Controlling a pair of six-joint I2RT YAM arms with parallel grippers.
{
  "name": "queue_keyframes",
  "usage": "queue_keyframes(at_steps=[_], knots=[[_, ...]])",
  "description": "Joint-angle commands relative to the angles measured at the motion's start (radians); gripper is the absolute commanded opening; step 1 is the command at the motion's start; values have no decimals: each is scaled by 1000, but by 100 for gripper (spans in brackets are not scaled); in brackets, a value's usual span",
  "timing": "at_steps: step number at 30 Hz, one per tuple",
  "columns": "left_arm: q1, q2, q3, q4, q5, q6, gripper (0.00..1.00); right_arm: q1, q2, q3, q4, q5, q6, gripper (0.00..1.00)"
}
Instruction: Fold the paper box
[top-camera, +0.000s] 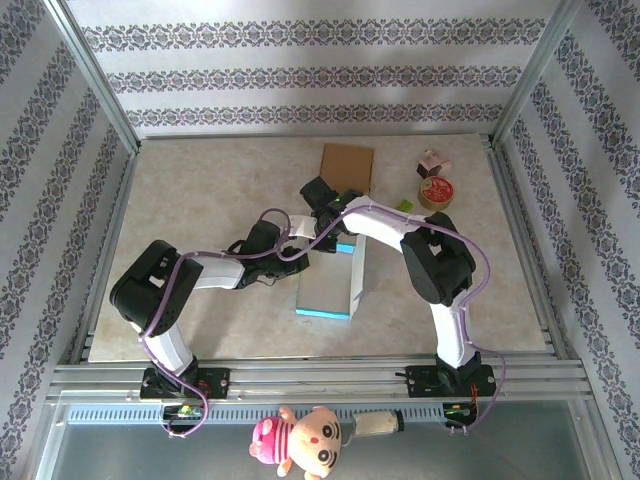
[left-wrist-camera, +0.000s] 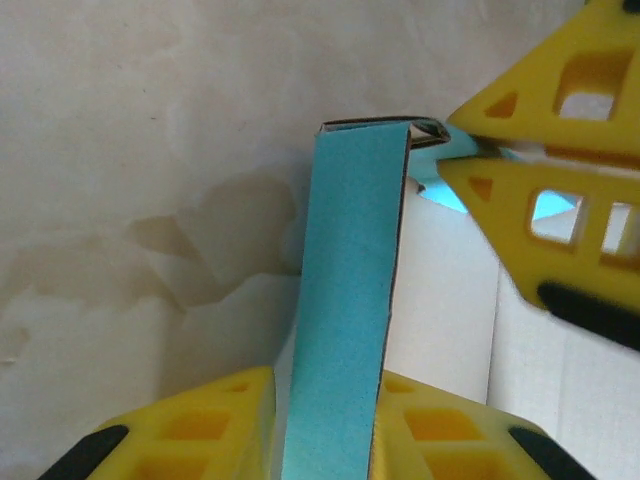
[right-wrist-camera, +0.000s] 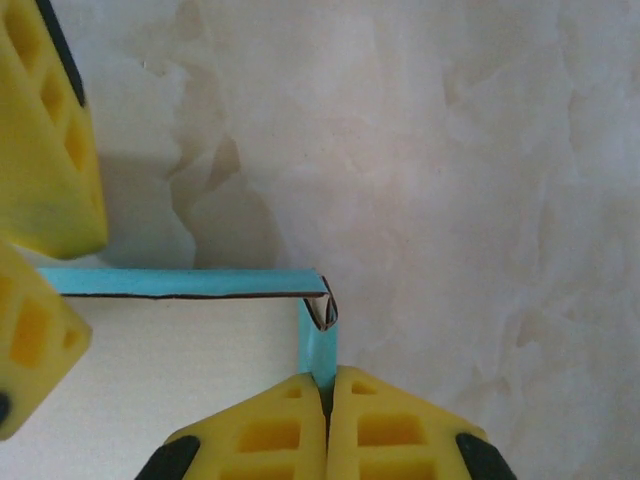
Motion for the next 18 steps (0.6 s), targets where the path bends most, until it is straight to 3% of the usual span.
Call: queue_keyframes(at_steps=[1, 8, 18], knots=[[-14, 7, 22, -9, -52, 67, 26, 26, 11, -9, -15, 70, -7, 23], [-14, -18, 36, -116, -142, 124, 21, 28, 28, 42, -136, 178, -18, 35], [-14, -16, 41, -107, -128, 117, 21, 14, 131, 164, -306, 233, -18, 38]])
